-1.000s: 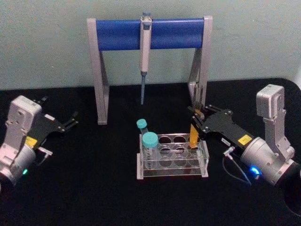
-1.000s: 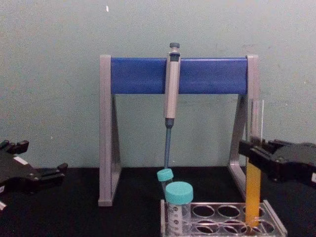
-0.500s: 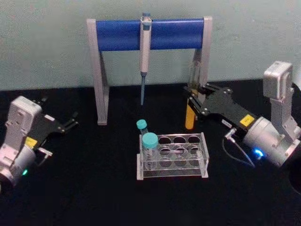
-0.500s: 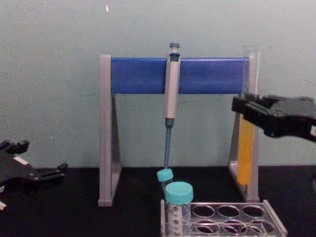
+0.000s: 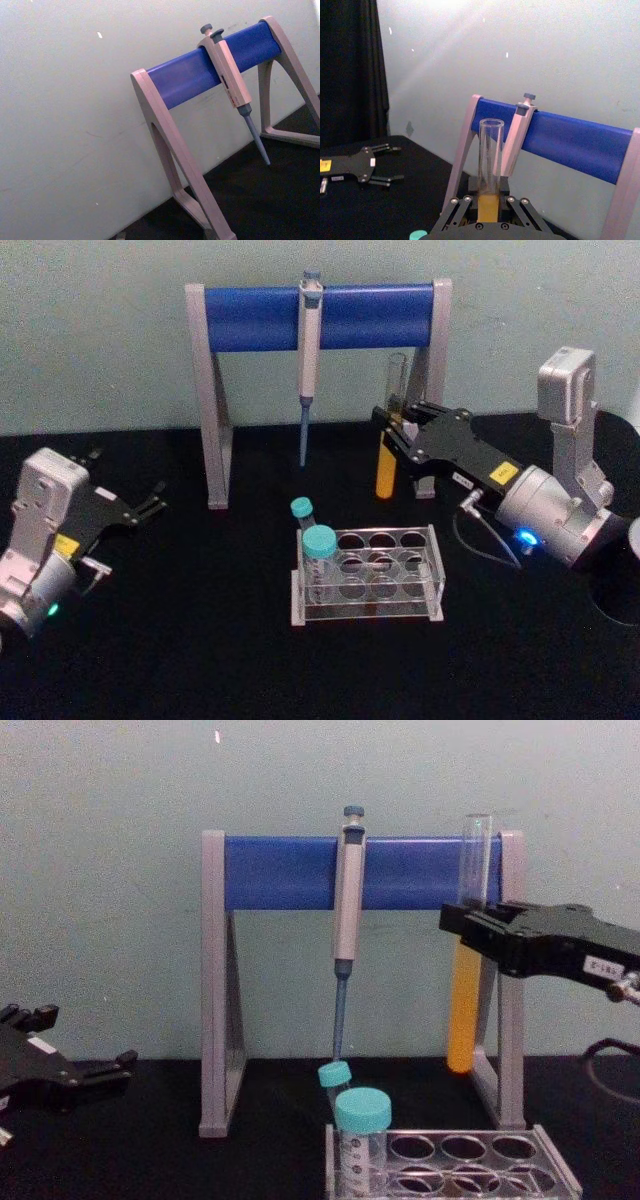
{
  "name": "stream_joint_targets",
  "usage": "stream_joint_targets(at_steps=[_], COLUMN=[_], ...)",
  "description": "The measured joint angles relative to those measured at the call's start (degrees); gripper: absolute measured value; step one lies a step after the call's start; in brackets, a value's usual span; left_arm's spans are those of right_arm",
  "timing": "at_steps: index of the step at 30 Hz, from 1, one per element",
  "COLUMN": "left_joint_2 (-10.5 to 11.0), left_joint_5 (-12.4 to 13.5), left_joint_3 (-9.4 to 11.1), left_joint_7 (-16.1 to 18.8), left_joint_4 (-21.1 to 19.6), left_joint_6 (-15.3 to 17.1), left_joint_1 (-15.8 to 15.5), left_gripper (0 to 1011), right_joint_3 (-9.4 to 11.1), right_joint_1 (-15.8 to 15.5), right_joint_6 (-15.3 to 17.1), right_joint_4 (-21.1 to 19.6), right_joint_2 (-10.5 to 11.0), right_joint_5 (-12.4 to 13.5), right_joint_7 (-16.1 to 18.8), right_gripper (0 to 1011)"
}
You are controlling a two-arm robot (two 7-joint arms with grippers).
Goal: Pick up the test tube from the test tube rack, shake it, then place it back into the test tube rack.
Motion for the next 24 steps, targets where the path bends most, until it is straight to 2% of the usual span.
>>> stream_joint_targets(at_steps=[6,13,17,23,24], left_joint_2=[0.0,0.0,0.0,0.0,0.0], left_joint_5=[0.0,0.0,0.0,0.0,0.0], left_joint_3=[0.0,0.0,0.0,0.0,0.0], left_joint_7=[0.0,0.0,0.0,0.0,0.0], left_joint_4=[0.0,0.0,0.0,0.0,0.0], left_joint_6=[0.0,0.0,0.0,0.0,0.0], left_joint_1=[0.0,0.0,0.0,0.0,0.0], left_gripper=[1001,1001,1002,1001,1001], right_joint_3=[-0.8,-0.7,-0.1,1.5,1.5], right_joint_1=[1.3,1.0,-0.5,-5.1,-5.1], right_joint_6=[-1.0,-1.0,-0.3,1.7,1.7], right_joint_4=[1.9,1.5,-0.2,-5.5,-5.5], right_joint_2=[-0.8,-0.4,0.6,2.6,2.6], right_joint_5=[0.8,0.9,0.7,0.4,0.4], right_joint_7=[0.7,0.0,-1.3,-4.1,-4.1], right_gripper=[229,229,229,229,229])
